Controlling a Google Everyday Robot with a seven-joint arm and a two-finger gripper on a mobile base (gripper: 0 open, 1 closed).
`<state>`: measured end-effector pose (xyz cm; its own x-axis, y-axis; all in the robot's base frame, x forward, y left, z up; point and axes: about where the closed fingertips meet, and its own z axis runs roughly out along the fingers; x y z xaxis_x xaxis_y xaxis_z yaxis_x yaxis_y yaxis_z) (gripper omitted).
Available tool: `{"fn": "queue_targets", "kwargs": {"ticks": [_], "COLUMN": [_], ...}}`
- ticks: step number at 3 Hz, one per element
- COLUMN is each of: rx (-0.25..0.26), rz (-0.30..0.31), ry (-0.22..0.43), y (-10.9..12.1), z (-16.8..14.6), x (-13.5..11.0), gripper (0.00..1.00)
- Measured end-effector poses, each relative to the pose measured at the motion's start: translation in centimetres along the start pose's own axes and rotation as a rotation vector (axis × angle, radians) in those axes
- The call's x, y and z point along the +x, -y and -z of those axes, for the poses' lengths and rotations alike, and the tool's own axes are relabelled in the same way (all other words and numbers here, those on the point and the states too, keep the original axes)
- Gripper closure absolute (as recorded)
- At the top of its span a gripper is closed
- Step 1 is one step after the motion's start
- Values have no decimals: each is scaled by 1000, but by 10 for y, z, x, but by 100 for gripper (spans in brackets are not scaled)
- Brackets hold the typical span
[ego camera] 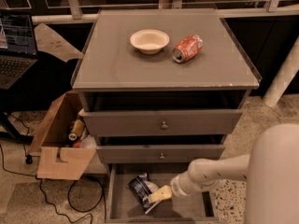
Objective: Pick blue chip bag from bottom drawer and place on counter
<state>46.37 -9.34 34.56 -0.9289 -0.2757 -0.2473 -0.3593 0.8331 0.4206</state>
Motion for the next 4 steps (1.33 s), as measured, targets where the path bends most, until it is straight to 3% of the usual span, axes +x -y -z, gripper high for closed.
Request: {"fn": "queue_targets", "kwargs": {"ticks": [1,3,4], "rx": [21,37,78], "rz": [13,-9,-41], "ry": [-40,-22,6], "y": [2,12,27], "z": [-67,-73,-87], "x": [-12,-13,-15], "gripper": [0,0,0]}}
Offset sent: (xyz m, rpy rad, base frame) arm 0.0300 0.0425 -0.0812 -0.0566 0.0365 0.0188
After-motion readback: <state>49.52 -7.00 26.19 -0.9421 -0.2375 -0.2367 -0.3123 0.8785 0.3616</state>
